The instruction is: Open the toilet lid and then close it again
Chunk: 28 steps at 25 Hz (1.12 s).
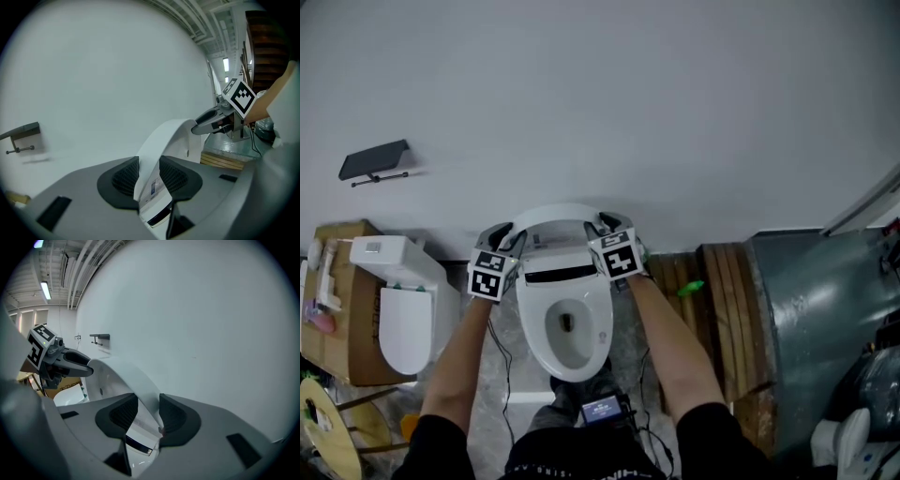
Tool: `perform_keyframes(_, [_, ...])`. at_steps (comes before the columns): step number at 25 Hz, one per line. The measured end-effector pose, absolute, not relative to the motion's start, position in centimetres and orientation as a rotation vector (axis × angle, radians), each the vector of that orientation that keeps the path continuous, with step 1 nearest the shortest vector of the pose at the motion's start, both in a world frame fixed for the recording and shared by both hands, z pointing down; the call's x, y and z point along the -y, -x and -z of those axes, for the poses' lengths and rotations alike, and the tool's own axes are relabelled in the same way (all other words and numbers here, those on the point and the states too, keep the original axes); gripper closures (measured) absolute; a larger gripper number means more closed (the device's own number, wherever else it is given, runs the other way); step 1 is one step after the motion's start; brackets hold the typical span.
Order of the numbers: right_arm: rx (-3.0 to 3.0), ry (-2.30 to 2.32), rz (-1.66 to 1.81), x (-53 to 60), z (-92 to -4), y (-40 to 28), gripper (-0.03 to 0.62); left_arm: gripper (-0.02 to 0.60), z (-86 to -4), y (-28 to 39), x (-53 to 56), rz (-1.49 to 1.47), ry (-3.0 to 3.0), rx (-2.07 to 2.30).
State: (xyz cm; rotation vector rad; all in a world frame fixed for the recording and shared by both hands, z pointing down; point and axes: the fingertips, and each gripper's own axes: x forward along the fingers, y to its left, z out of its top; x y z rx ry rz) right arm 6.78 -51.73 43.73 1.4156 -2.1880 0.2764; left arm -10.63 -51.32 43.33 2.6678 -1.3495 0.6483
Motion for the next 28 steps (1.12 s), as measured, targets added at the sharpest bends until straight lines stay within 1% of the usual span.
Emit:
perform_keyframes(14, [2.287, -1.329, -0.288, 59.8, -43.2, -7.3, 0.459, 0.479, -43.0, 10.6, 59.4, -0.687, -2.536, 1.604])
perform_keyframes(20, [2.308, -1.304, -0.313, 63.1, -43.4, -6.9, 0.462, 0.479, -43.0, 11.1, 62.6, -0.648, -2.477, 1.637])
perform_keyframes(28, [2.272, -1.355, -0.344, 66.1, -43.7, -6.9, 0.47, 0.48, -43.4, 11.1, 65.7, -0.656, -2.498, 1.575])
